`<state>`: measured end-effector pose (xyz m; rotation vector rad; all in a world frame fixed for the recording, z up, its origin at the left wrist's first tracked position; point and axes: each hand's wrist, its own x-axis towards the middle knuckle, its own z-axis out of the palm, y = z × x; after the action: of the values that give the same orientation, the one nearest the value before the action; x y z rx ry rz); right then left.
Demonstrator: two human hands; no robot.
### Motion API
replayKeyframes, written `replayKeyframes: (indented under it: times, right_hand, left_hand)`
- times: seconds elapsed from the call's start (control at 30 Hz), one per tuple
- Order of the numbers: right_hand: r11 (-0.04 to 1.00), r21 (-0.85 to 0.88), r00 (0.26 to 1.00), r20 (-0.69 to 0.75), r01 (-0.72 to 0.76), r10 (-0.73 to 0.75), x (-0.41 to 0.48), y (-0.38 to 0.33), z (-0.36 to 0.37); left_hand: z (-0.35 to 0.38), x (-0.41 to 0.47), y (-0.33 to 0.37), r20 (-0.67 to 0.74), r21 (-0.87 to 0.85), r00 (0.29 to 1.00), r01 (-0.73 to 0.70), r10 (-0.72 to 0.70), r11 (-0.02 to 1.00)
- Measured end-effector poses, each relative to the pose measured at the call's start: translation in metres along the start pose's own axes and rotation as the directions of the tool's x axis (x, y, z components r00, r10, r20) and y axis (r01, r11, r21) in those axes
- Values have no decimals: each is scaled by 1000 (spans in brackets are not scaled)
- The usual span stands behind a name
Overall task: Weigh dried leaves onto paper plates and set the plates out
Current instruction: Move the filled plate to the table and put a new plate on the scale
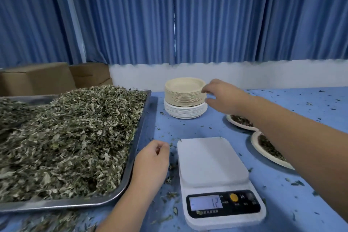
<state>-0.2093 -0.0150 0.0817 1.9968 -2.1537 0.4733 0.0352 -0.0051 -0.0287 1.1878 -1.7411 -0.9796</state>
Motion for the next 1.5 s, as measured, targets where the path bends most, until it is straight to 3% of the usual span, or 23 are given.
replayKeyframes:
  times: [0.37,0.5,0.63,1.13,1.33,1.5]
  right_hand:
    - [992,-123,964,258,-30,61,92,-28,15]
    - [986,-165,975,212,-36,71,103,-38,14]
    - [983,-131,952,263,-126,157,105,-40,22]
    - [994,-109,998,-61,0,-7,93,-39,14]
    - [981,3,960,-206,193,-188,9,-39,22]
    - [966,89,961,-157,245,-229,-80,-43,20]
  left_hand:
    - [2,9,-2,0,96,1000,-20,20,995]
    - [2,9,0,4,143,1000,-30,30,989]
    - [2,10,-2,2,176,999,-32,32,984]
    - [0,13,-6,22,224,996,-94,92,970]
    - [-1,12,-5,53,250,991,-135,126,959]
    - [-2,9,-4,61,301,986,-167,155,939]
